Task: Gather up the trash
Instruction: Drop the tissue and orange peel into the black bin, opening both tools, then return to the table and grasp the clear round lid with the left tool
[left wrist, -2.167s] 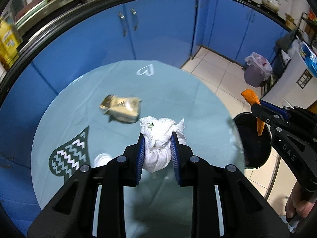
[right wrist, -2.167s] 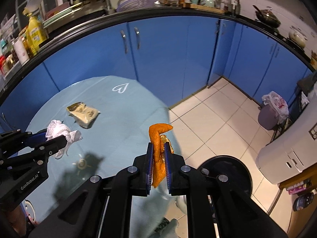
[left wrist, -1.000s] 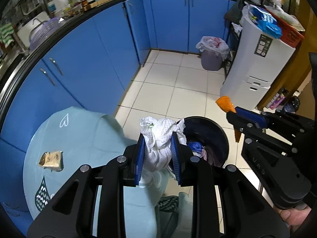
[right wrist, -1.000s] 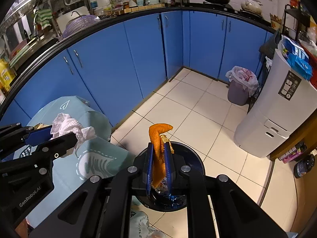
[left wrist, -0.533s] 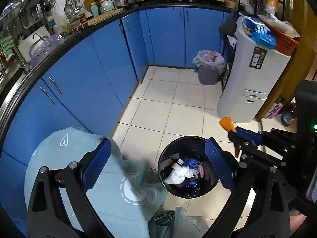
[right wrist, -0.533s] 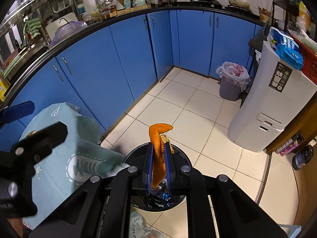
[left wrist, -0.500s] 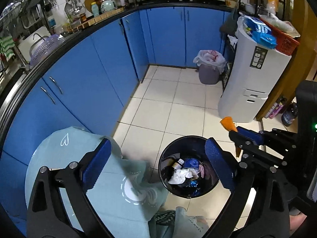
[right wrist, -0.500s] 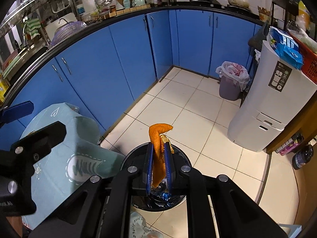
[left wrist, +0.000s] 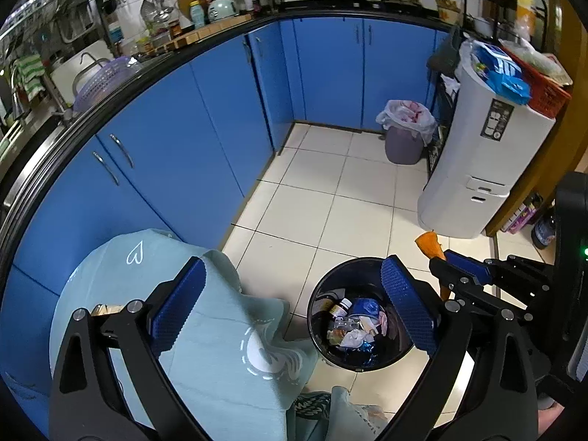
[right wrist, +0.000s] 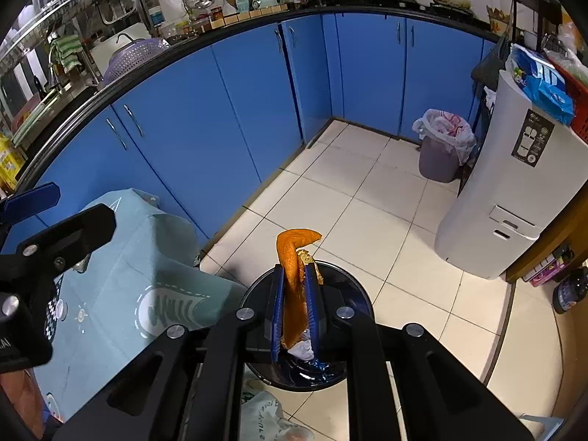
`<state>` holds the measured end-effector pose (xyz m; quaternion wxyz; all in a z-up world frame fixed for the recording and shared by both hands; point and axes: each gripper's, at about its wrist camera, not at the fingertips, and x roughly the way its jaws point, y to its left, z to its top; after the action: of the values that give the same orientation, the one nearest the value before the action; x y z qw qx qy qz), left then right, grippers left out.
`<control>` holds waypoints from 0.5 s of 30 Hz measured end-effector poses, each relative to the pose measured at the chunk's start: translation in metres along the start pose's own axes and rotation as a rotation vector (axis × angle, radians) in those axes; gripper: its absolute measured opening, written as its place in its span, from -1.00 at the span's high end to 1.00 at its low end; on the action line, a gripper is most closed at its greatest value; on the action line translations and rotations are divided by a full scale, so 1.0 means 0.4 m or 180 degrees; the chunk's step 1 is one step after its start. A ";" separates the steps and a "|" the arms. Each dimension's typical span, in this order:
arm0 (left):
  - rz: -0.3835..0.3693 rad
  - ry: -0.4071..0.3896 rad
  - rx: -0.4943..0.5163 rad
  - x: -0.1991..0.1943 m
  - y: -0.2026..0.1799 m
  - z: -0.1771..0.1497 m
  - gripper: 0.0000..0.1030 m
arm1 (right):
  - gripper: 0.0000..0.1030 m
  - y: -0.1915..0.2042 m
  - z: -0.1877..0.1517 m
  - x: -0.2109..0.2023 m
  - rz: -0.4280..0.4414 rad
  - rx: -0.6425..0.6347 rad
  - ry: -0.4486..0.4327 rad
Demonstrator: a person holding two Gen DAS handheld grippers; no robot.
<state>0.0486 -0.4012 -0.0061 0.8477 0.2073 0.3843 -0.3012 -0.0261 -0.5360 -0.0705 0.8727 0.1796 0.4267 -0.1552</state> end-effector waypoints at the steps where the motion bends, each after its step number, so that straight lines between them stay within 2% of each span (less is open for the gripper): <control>1: 0.0009 -0.0001 -0.0020 -0.001 0.003 -0.001 -0.86 | 0.21 0.002 0.001 0.003 0.0015 -0.0001 0.0020; 2: 0.0023 -0.0002 -0.0046 -0.003 0.009 -0.002 -0.86 | -0.18 0.003 0.002 0.003 0.0024 0.0007 0.0016; 3: 0.0035 -0.0001 -0.0073 -0.003 0.016 -0.003 -0.86 | -0.79 0.003 0.002 -0.003 0.0053 0.0020 -0.0044; 9: 0.0076 0.0013 -0.0218 -0.008 0.061 -0.013 -0.86 | -0.81 0.003 0.008 -0.012 -0.0029 0.0123 -0.0117; 15: 0.0149 0.0029 -0.0384 -0.020 0.130 -0.051 -0.86 | -0.81 0.037 0.018 -0.012 0.0026 0.0148 -0.0160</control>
<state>0.0685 -0.3485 -0.0064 0.8637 0.1662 0.4006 -0.2566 -0.0178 -0.5256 -0.0598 0.8794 0.1976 0.4001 -0.1660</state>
